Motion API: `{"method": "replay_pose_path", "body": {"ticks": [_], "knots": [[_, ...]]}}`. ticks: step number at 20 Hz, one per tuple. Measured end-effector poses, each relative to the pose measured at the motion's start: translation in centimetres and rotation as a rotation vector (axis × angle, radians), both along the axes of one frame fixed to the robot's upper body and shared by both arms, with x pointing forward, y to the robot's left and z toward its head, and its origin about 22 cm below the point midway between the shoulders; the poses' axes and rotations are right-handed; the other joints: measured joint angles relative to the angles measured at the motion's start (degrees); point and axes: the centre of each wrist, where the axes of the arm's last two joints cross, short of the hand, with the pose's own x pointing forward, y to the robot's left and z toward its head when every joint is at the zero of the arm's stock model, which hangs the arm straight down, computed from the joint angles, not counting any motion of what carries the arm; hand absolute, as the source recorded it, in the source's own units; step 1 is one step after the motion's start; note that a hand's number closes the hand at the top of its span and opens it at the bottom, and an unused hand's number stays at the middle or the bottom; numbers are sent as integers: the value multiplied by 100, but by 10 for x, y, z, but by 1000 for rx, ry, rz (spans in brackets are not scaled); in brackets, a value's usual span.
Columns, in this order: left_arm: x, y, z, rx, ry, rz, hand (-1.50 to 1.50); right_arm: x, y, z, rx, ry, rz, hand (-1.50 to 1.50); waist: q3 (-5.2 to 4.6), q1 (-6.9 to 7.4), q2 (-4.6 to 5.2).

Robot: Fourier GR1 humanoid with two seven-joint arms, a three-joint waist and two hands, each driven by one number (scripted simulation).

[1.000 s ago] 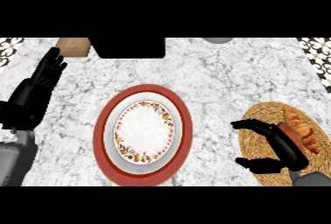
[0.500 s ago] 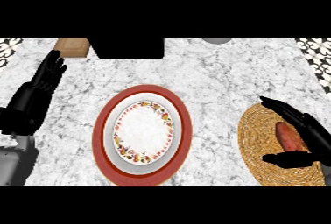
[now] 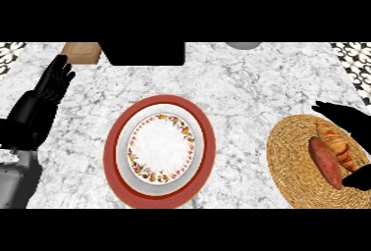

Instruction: Pick the croissant from the placemat and place it in the plate

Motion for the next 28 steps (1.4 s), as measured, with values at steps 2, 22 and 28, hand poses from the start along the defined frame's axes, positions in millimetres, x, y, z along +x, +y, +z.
{"method": "replay_pose_path", "body": {"ticks": [2, 22, 28], "knots": [[3, -2, 4, 0, 0, -3, 0, -2, 6, 5, -91, 74, -28, -150, 3, 10, 7], [2, -6, 4, -5, 0, -10, 0, 27, 14, -29, -432, 227, -233, -150, 29, 48, 33], [-1, -15, 3, -4, -4, -10, 0, 35, 0, -53, -443, 258, -251, -150, 30, 47, 33]]}}
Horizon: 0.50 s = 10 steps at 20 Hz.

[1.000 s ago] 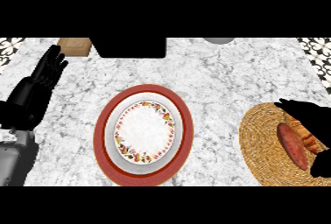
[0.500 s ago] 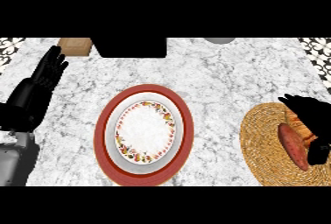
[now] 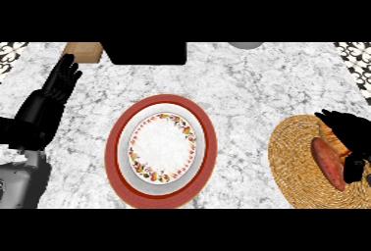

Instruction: Pick the croissant from the placemat and place it in the plate

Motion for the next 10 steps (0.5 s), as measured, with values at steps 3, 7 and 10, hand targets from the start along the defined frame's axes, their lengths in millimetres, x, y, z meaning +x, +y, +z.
{"method": "replay_pose_path", "body": {"ticks": [3, 7, 10], "knots": [[1, 3, 3, 2, -1, 4, 0, 4, -6, -11, -1, 28, -4, -150, 0, 1, 2], [3, 8, 6, -2, -1, 1, 0, 4, -15, -24, -9, 52, -14, -150, -1, -4, 1], [3, 12, 1, 4, 2, 5, 0, 6, -20, -31, -28, 58, -25, -150, 0, -5, 1]]}}
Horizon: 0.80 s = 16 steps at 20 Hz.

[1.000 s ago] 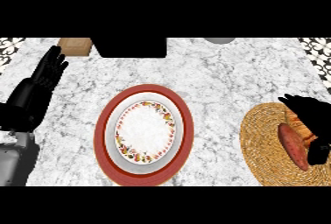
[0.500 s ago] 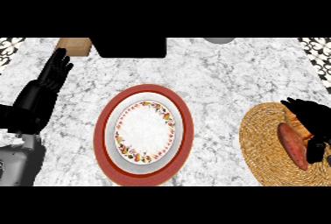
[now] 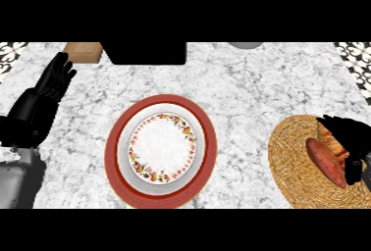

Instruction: Pick the croissant from the placemat and place it in the plate

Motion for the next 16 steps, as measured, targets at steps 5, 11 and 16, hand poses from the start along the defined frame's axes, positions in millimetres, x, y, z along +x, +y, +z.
{"method": "replay_pose_path", "body": {"ticks": [5, 11, 16], "knots": [[3, -7, -2, -6, -4, -4, 0, 8, 1, -13, -2, -33, 17, 150, -21, 7, -9], [-1, -5, -4, -8, -5, -9, 0, 15, 1, -11, 18, -221, 123, 150, -32, 13, -13], [-2, -4, -5, -2, -5, 4, 0, 1, -3, -13, 67, -341, 115, 150, -36, -45, -28]]}}
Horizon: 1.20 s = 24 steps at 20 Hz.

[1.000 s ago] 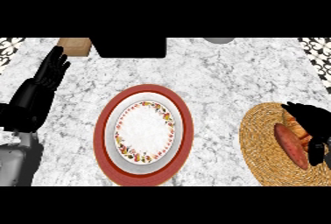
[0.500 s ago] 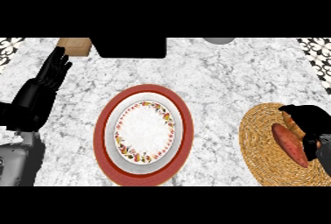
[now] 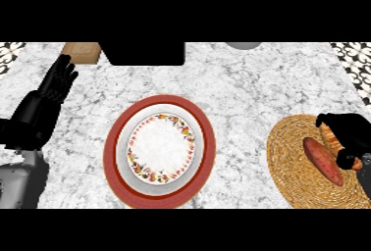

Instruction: Pick the croissant from the placemat and place it in the plate

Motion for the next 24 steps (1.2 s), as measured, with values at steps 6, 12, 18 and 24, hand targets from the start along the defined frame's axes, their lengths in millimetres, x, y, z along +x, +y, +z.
{"method": "replay_pose_path", "body": {"ticks": [6, 12, 18, 24], "knots": [[-3, 6, 0, -5, 9, 21, 0, -37, 1, 5, 141, -112, -76, 150, 8, -88, -16], [-1, 6, 2, -1, 8, 21, 0, -56, 28, 42, 324, -208, 19, 150, 24, -105, -15], [-3, 8, -1, 0, 14, 20, 0, -77, 70, 85, 576, -301, 201, 150, 26, -112, -23], [4, -1, 4, -3, 12, 6, 0, -98, 116, 125, 750, -318, 312, 150, 29, -42, 1]]}}
